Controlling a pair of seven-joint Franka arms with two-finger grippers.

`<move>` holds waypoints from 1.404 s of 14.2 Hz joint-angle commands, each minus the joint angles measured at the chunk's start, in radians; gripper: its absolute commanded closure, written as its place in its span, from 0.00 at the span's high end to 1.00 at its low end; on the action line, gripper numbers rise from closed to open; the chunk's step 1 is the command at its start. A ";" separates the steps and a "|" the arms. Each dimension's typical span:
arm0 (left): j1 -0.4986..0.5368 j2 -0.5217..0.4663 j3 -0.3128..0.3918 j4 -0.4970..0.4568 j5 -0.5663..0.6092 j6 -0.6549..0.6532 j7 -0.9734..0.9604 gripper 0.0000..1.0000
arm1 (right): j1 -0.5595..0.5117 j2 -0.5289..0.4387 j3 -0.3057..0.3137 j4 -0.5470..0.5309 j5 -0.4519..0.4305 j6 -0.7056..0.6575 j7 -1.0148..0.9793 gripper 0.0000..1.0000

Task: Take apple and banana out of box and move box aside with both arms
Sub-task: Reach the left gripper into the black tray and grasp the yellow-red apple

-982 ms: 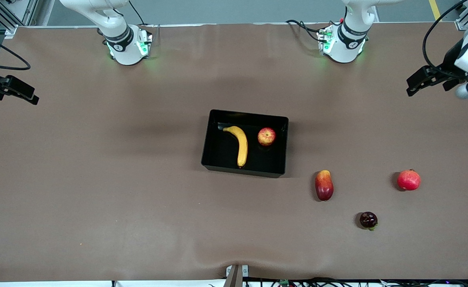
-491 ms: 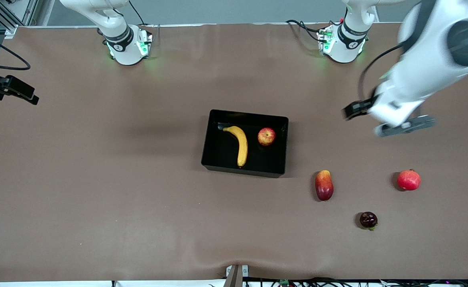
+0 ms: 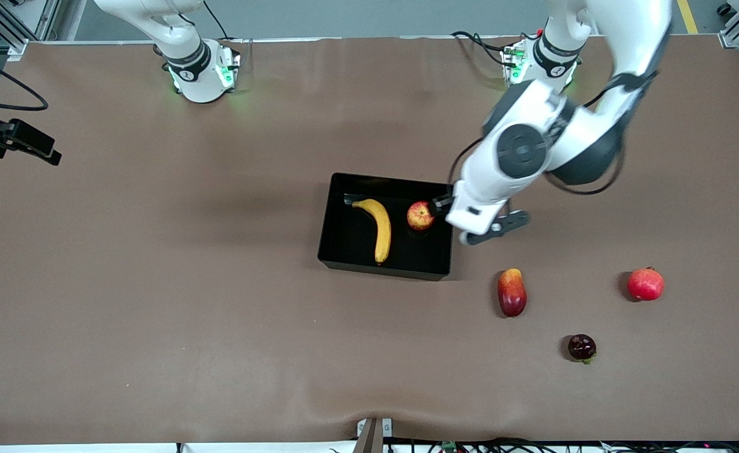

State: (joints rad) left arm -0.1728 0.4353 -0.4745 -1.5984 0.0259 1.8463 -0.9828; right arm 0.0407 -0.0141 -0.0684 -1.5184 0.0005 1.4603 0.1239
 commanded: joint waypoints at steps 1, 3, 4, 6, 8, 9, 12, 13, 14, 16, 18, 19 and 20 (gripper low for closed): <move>-0.054 0.086 -0.001 0.031 0.052 0.036 -0.020 1.00 | -0.010 -0.003 0.007 0.000 -0.011 0.003 0.006 1.00; -0.082 0.144 -0.001 0.029 0.104 0.062 -0.065 1.00 | -0.010 -0.003 0.007 0.000 -0.010 0.003 0.006 1.00; -0.097 0.172 -0.001 0.026 0.132 0.082 -0.095 1.00 | -0.010 -0.003 0.007 0.000 -0.010 0.003 0.006 1.00; -0.131 0.227 0.000 0.026 0.176 0.125 -0.158 1.00 | -0.009 -0.003 0.007 0.000 -0.010 0.003 0.006 1.00; -0.137 0.266 0.000 0.021 0.239 0.142 -0.209 1.00 | -0.009 -0.003 0.007 0.000 -0.010 0.003 0.006 1.00; -0.148 0.284 0.000 0.023 0.262 0.142 -0.226 1.00 | -0.008 -0.003 0.007 0.000 -0.010 0.003 0.006 1.00; -0.155 0.304 0.002 0.009 0.298 0.142 -0.237 1.00 | -0.010 -0.003 0.007 0.000 -0.010 0.003 0.006 1.00; -0.155 0.304 0.002 0.000 0.305 0.142 -0.237 1.00 | -0.009 -0.003 0.007 0.000 -0.010 0.003 0.006 1.00; -0.155 0.306 0.002 -0.003 0.311 0.142 -0.237 1.00 | -0.008 -0.003 0.007 0.000 -0.010 0.003 0.006 1.00; -0.155 0.313 0.002 -0.003 0.316 0.140 -0.237 0.91 | -0.008 -0.003 0.007 0.000 -0.010 0.003 0.006 1.00; -0.155 0.315 0.002 -0.003 0.315 0.134 -0.237 0.42 | -0.008 -0.003 0.007 0.000 -0.010 0.002 0.006 1.00; -0.155 0.312 0.002 0.003 0.315 0.131 -0.235 0.16 | -0.008 -0.003 0.007 0.000 -0.010 0.002 0.006 1.00; -0.155 0.303 0.002 0.011 0.315 0.126 -0.234 0.00 | -0.008 -0.003 0.007 0.000 -0.008 0.002 0.006 1.00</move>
State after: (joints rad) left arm -0.3211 0.7468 -0.4744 -1.5982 0.3162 1.9846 -1.1980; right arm 0.0406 -0.0141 -0.0686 -1.5183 0.0002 1.4604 0.1239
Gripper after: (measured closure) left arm 0.238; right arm 0.000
